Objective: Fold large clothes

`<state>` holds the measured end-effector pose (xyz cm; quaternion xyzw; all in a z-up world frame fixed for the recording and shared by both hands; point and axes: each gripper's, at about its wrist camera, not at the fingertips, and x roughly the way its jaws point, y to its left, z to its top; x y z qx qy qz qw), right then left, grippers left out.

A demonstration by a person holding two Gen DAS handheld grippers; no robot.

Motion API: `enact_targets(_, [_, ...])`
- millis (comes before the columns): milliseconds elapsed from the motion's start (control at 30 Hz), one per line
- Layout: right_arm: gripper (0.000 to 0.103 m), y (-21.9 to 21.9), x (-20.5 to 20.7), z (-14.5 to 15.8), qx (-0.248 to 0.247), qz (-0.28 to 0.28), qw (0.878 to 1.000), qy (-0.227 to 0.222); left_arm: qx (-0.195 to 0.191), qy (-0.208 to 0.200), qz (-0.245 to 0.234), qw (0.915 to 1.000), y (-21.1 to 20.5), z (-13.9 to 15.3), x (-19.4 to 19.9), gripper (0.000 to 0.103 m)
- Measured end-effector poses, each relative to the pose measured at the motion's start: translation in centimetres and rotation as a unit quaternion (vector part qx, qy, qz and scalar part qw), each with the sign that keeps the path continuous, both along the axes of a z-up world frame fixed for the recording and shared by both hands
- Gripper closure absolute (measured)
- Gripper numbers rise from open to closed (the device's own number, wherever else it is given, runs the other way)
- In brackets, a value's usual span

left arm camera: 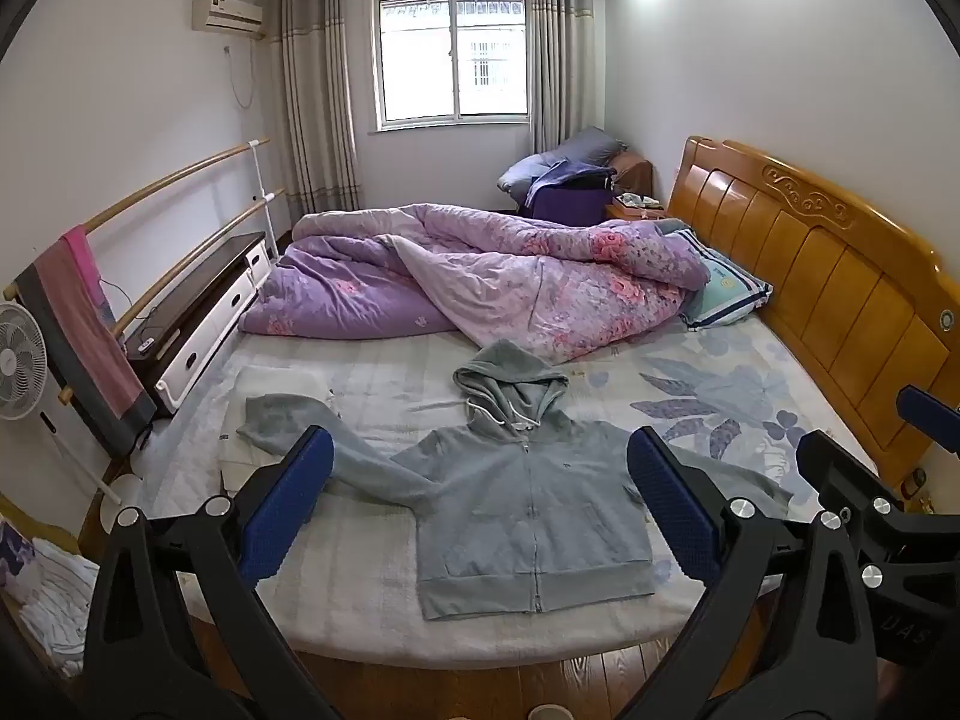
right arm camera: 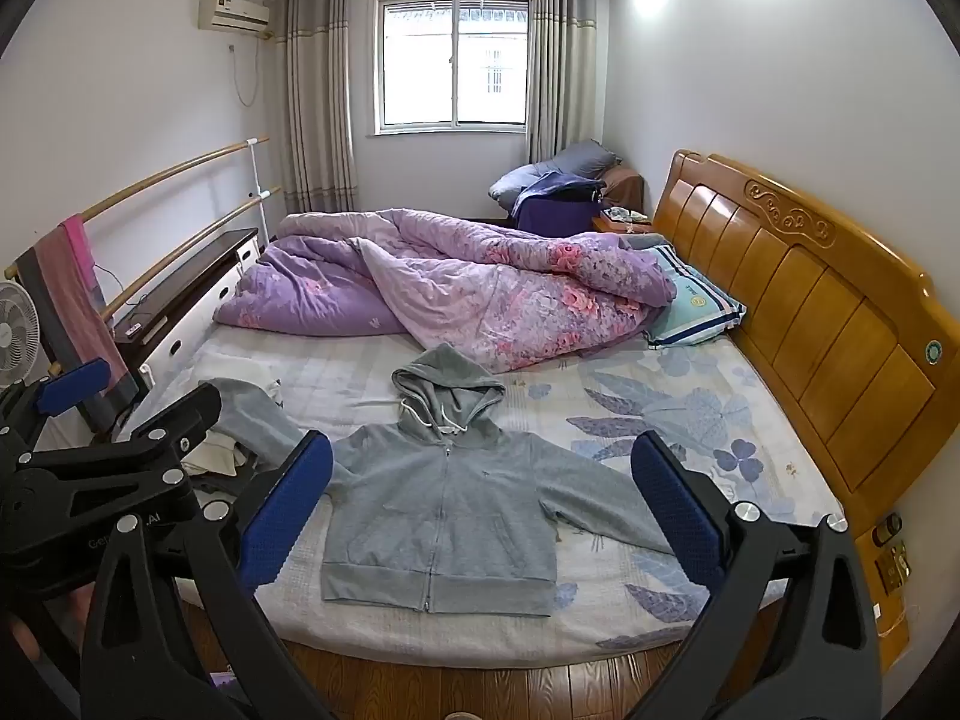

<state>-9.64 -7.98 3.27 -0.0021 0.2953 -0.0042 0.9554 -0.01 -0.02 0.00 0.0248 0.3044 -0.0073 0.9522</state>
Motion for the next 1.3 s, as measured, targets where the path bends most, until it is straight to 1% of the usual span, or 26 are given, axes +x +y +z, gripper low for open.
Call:
enact_targets(433, [0.007,0.18,-0.03,-0.1,0.002,0.001,1.0,0.0,-0.003,0.003,0.002,1.0,0.3,-0.03,0.13,0.005])
enact_targets(733, [0.007,0.32,0.13,-0.1,0.003,0.001,1.0,0.004,-0.004,0.003,-0.002,1.0,-0.01,0.03,-0.03,0.005])
enact_targets(800, [0.007,0.46,0.14,-0.61,0.002,0.001,1.0,0.006,-0.003,0.001,-0.001,1.0,-0.21,0.01,0.04,0.005])
enact_targets(833, [0.007,0.47,0.11,-0.28,0.002,0.001,1.0,0.006,-0.001,-0.001,-0.001,1.0,-0.33,0.03,0.01,0.005])
enact_targets(1000, [0.007,0.49,0.07,-0.51,0.001,0.001,1.0,0.006,-0.002,0.0,-0.002,1.0,-0.57,-0.79,-0.04,0.005])
enact_targets(1300, [0.007,0.55,0.07,-0.77,0.001,0.001,1.0,0.008,-0.007,0.004,-0.004,1.0,-0.12,-0.86,0.14,0.005])
